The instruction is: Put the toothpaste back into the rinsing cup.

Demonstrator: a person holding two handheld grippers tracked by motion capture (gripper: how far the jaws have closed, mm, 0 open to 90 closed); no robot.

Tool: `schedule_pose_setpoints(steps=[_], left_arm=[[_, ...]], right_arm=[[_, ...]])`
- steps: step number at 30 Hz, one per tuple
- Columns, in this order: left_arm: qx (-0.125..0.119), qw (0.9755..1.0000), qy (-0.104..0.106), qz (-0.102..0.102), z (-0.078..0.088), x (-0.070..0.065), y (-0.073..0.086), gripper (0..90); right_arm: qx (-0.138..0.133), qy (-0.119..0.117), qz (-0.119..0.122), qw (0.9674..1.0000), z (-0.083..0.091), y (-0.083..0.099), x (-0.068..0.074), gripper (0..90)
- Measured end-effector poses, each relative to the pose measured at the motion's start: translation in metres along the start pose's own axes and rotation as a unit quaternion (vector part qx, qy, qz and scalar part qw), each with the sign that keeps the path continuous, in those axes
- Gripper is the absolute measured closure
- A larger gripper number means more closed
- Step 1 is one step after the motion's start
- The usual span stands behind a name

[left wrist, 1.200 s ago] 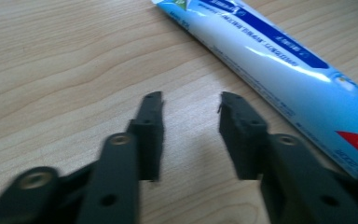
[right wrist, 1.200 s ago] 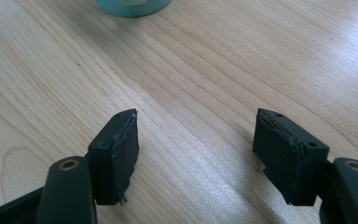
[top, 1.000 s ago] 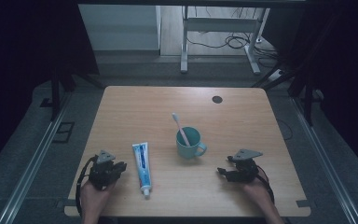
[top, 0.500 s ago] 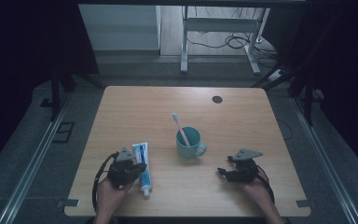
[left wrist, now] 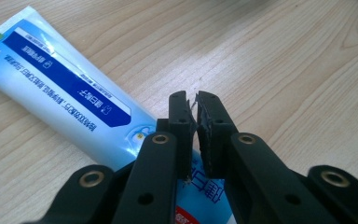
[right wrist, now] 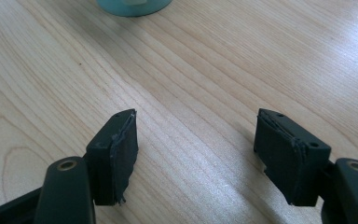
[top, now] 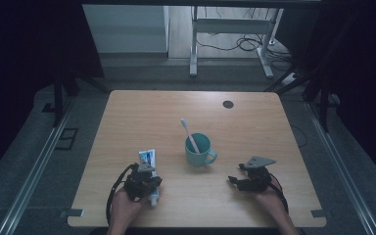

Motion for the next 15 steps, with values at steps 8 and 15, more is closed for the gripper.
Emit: schedule_pose_setpoints(steps=[8,15], left_arm=[[-0.001,1.0,0.006,0.002,0.0021,0.0031,0.0036,84.0],[0.02,0.9996,-0.018,-0.01,0.0039,0.0092,0.0094,82.8]], right_arm=[[0.0,0.0,0.0,1.0,0.0,0.0,0.0001,30.2],[0.0,0.0,-0.001,1.0,-0.0001,-0.0001,0.0003,30.2]])
Point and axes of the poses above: each handheld gripper's, and its own axes: z roughly backward along the jaws, y roughly out of its underside, x roughly to its left, the point moved 8 cm from there along -z, roughly forward along the jaws, and after that the axes turned 1 degree about -z, right-handed, at the moved point
